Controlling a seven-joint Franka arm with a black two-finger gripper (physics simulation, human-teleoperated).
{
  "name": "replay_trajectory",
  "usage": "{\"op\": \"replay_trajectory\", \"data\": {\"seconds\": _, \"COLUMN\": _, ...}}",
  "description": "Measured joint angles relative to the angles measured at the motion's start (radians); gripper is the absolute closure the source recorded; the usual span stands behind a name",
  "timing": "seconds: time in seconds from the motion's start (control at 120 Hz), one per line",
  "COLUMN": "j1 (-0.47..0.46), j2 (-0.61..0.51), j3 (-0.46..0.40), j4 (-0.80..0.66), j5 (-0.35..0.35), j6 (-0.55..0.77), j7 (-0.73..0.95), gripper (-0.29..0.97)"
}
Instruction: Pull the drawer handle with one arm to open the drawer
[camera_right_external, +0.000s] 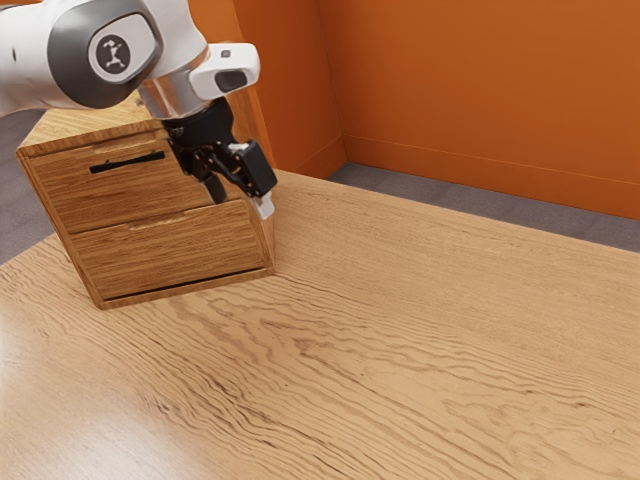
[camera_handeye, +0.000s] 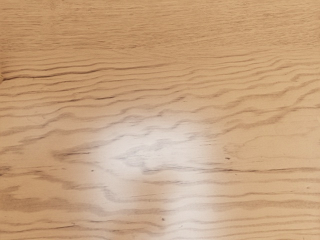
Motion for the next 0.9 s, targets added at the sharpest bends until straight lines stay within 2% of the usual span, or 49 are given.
{"op": "replay_trajectory", "data": {"seconds": 0.225, "j1": 0.033, "j2": 0.003, "j3": 0.01, "j4": 0.004, "j5": -0.013, "j6": -0.003, "j7": 0.004, "gripper": 0.0}}
{"op": "replay_trajectory", "data": {"seconds": 0.342, "j1": 0.049, "j2": 0.005, "j3": 0.032, "j4": 0.103, "j5": -0.012, "j6": -0.042, "j7": 0.0, "gripper": 0.0}}
{"op": "replay_trajectory", "data": {"seconds": 0.442, "j1": 0.024, "j2": -0.047, "j3": 0.078, "j4": 0.211, "j5": -0.033, "j6": -0.092, "j7": -0.003, "gripper": 0.0}}
{"op": "replay_trajectory", "data": {"seconds": 0.583, "j1": 0.124, "j2": -0.032, "j3": 0.051, "j4": 0.221, "j5": -0.082, "j6": -0.117, "j7": -0.005, "gripper": 0.0}}
{"op": "replay_trajectory", "data": {"seconds": 0.708, "j1": 0.175, "j2": -0.018, "j3": 0.05, "j4": 0.193, "j5": -0.091, "j6": -0.118, "j7": 0.02, "gripper": 0.0}}
{"op": "replay_trajectory", "data": {"seconds": 0.9, "j1": 0.212, "j2": -0.038, "j3": 0.048, "j4": 0.181, "j5": 0.026, "j6": -0.236, "j7": 0.076, "gripper": 0.0}}
